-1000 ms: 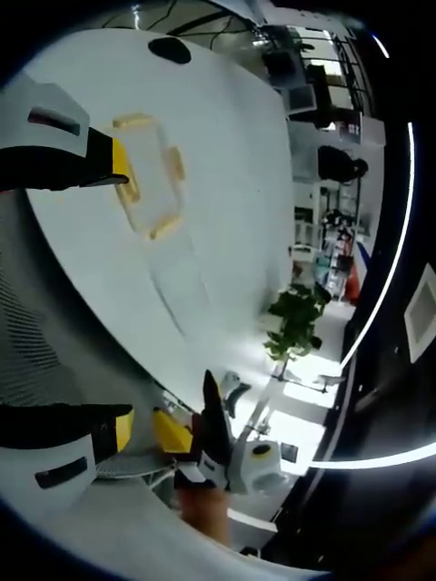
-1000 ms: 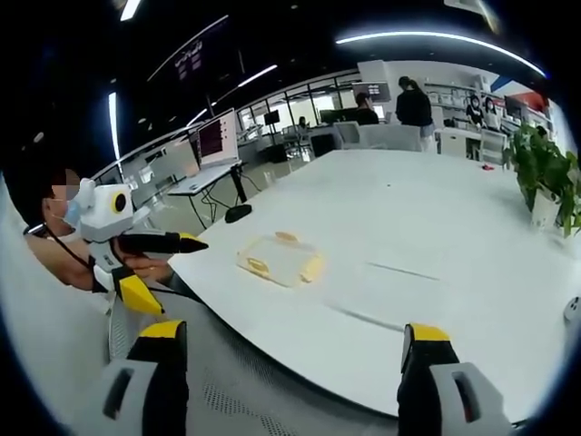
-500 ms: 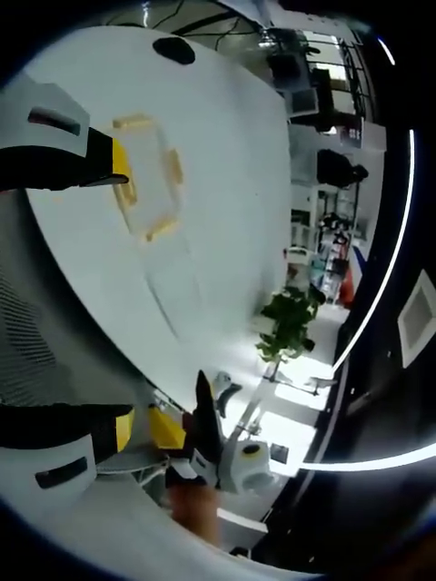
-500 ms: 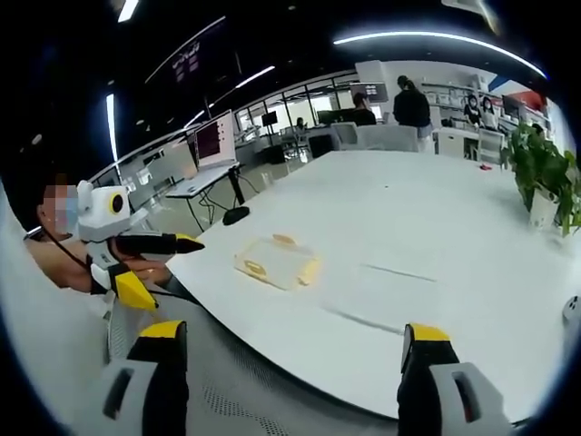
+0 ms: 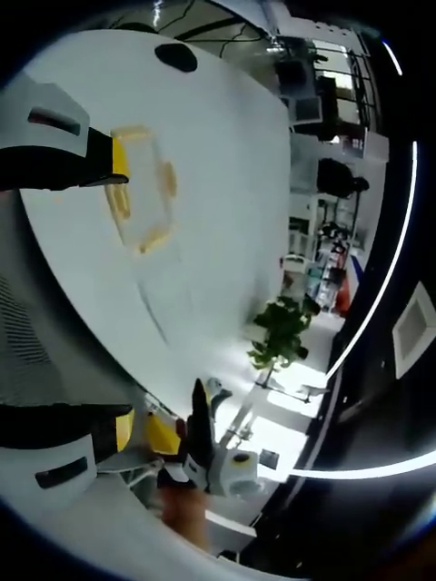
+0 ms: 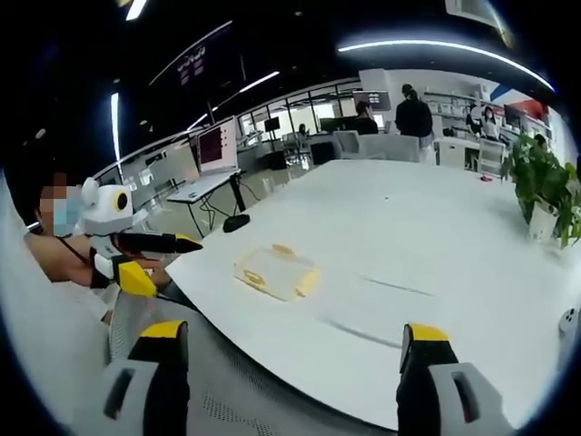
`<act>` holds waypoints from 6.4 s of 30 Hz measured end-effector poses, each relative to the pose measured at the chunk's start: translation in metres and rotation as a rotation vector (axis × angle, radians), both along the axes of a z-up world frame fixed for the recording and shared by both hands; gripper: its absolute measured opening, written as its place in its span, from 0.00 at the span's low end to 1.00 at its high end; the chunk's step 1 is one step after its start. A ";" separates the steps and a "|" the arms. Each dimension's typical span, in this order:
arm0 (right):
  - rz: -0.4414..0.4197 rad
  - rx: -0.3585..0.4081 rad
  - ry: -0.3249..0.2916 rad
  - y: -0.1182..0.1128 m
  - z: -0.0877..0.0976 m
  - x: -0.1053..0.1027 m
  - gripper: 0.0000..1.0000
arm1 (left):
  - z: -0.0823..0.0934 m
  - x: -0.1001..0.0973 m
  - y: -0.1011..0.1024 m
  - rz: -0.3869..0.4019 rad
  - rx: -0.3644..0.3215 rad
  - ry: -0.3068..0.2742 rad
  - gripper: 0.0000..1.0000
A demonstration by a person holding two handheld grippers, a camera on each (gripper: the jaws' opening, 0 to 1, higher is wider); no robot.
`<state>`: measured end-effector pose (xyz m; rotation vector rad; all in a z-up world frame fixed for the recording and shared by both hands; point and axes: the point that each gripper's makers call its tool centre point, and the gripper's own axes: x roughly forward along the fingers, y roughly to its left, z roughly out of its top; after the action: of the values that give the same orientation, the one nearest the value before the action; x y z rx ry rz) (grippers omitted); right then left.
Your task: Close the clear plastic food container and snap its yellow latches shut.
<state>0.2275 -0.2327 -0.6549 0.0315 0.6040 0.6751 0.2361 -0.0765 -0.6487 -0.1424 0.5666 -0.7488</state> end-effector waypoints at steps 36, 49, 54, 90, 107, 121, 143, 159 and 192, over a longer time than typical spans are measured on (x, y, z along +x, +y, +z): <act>0.132 -0.048 -0.007 0.049 0.011 0.040 0.93 | -0.001 0.037 0.039 -0.049 0.073 -0.032 0.99; 0.203 -0.055 -0.043 0.070 0.012 0.060 0.92 | -0.013 0.047 0.050 -0.079 0.110 -0.040 0.99; 0.227 -0.055 -0.046 0.081 0.011 0.066 0.92 | -0.024 0.048 0.051 -0.100 0.138 -0.033 0.99; 0.377 -0.224 -0.077 0.096 -0.022 0.093 0.91 | -0.032 0.065 0.059 -0.318 0.233 -0.033 0.95; 0.470 -0.310 -0.072 0.099 -0.043 0.103 0.84 | -0.058 0.083 0.077 -0.452 0.425 -0.089 0.89; 0.553 -0.350 -0.064 0.103 -0.055 0.107 0.80 | -0.067 0.097 0.084 -0.535 0.437 -0.091 0.84; 0.625 -0.372 -0.041 0.107 -0.073 0.118 0.73 | -0.091 0.119 0.089 -0.635 0.523 -0.080 0.74; 0.710 -0.436 -0.059 0.108 -0.085 0.126 0.64 | -0.111 0.127 0.096 -0.710 0.589 -0.063 0.72; 0.828 -0.550 0.022 0.110 -0.119 0.134 0.49 | -0.145 0.131 0.112 -0.853 0.709 -0.035 0.55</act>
<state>0.3619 -0.1227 -0.7735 -0.7607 0.8096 1.2814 0.3670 0.0358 -0.7933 0.8160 0.8358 -1.3153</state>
